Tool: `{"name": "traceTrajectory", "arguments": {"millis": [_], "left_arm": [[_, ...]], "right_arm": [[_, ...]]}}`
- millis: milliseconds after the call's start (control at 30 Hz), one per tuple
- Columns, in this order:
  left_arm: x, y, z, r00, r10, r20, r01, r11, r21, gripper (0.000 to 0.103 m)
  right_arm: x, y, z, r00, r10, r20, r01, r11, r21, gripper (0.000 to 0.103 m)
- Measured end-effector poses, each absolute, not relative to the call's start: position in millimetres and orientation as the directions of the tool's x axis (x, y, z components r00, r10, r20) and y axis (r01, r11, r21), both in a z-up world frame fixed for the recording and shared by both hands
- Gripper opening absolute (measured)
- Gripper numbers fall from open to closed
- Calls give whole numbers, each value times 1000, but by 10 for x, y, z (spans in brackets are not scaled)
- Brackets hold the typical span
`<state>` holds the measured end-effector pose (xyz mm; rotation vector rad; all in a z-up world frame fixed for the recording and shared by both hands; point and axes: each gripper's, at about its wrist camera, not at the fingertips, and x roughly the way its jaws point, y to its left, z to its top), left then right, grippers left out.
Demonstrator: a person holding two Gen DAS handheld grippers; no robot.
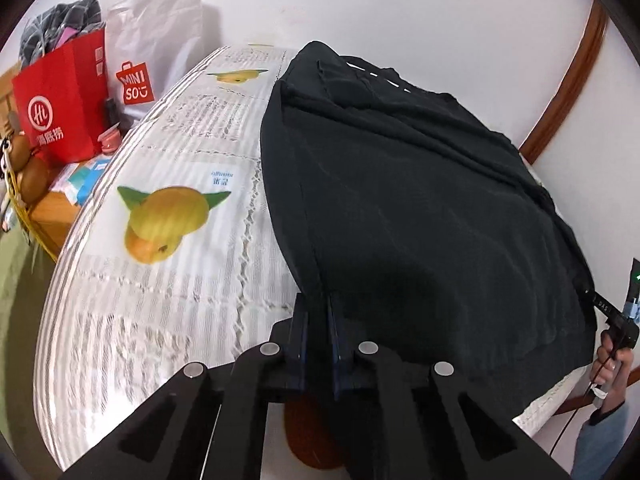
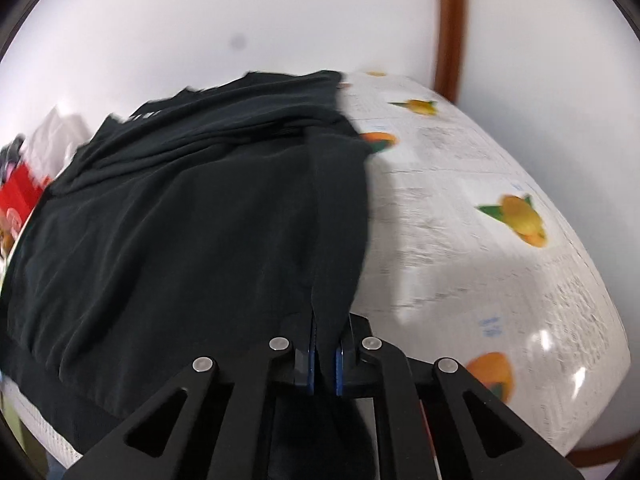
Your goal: Fold small clothes
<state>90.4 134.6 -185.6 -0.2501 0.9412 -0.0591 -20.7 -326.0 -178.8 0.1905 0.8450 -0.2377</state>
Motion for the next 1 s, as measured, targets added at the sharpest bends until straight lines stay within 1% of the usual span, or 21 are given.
{"name": "traceTrajectory", "arguments": {"millis": [33, 67, 100, 133, 167, 200, 267, 333, 433, 500, 533, 567, 600, 633, 700, 767, 900, 1000], "left_arm": [[877, 1320, -1868, 586, -161, -794, -50, 971, -234, 9], [856, 1300, -1876, 588, -156, -794, -44, 974, -224, 13], [825, 1271, -1874, 595, -144, -791, -38, 978, -207, 13], [798, 1242, -1872, 596, -139, -791, -25, 981, -192, 14], [785, 1218, -1865, 593, -143, -792, -12, 983, -186, 19], [762, 1195, -1860, 587, -159, -794, 10, 982, -189, 21], [727, 1170, -1850, 582, -185, -792, 37, 979, -201, 35], [697, 1138, -1852, 584, -192, -789, 52, 978, -200, 38], [653, 1071, -1860, 598, -160, -785, 39, 984, -171, 37], [653, 1018, -1868, 601, -140, -787, 33, 988, -150, 35], [654, 993, -1865, 602, -108, -792, 22, 993, -118, 25], [645, 978, -1865, 601, -88, -795, 15, 995, -99, 15], [646, 975, -1862, 599, -84, -796, 7, 995, -99, 11], [650, 990, -1857, 598, -91, -796, 0, 993, -114, 10], [643, 1035, -1834, 599, -107, -794, -7, 990, -138, 9], [593, 1067, -1771, 613, -119, -781, -2, 988, -152, 9], [383, 1070, -1580, 651, -178, -738, 59, 981, -185, 9], [282, 1027, -1463, 685, -180, -706, 83, 982, -169, 9]], "right_arm": [[-221, -3307, -1797, 638, -118, -761, 287, 954, 92, 7], [-247, -3330, -1808, 635, -110, -765, 288, 952, 103, 8], [-289, -3333, -1806, 635, -113, -764, 288, 953, 98, 9], [-337, -3323, -1797, 633, -113, -766, 282, 955, 93, 16], [-383, -3319, -1794, 629, -113, -769, 281, 955, 90, 26], [-454, -3308, -1787, 628, -109, -770, 276, 957, 90, 30], [-559, -3279, -1795, 632, -99, -769, 263, 961, 92, 41], [-637, -3215, -1811, 636, -102, -765, 244, 967, 73, 47], [-658, -3113, -1849, 646, -144, -750, 255, 966, 34, 52], [-637, -3053, -1858, 650, -152, -744, 253, 967, 24, 50], [-619, -3014, -1860, 653, -154, -742, 246, 969, 16, 42], [-607, -2974, -1855, 657, -146, -740, 232, 973, 14, 27], [-593, -2948, -1849, 660, -138, -738, 223, 975, 17, 17], [-584, -2932, -1842, 660, -146, -737, 223, 975, 7, 9], [-587, -2923, -1818, 660, -155, -735, 219, 976, -9, 8], [-658, -2982, -1731, 680, -145, -719, 226, 974, 17, 7], [-807, -3070, -1546, 709, -134, -692, 233, 971, 51, 7], [-866, -3025, -1430, 722, -138, -678, 219, 975, 34, 7]]}}
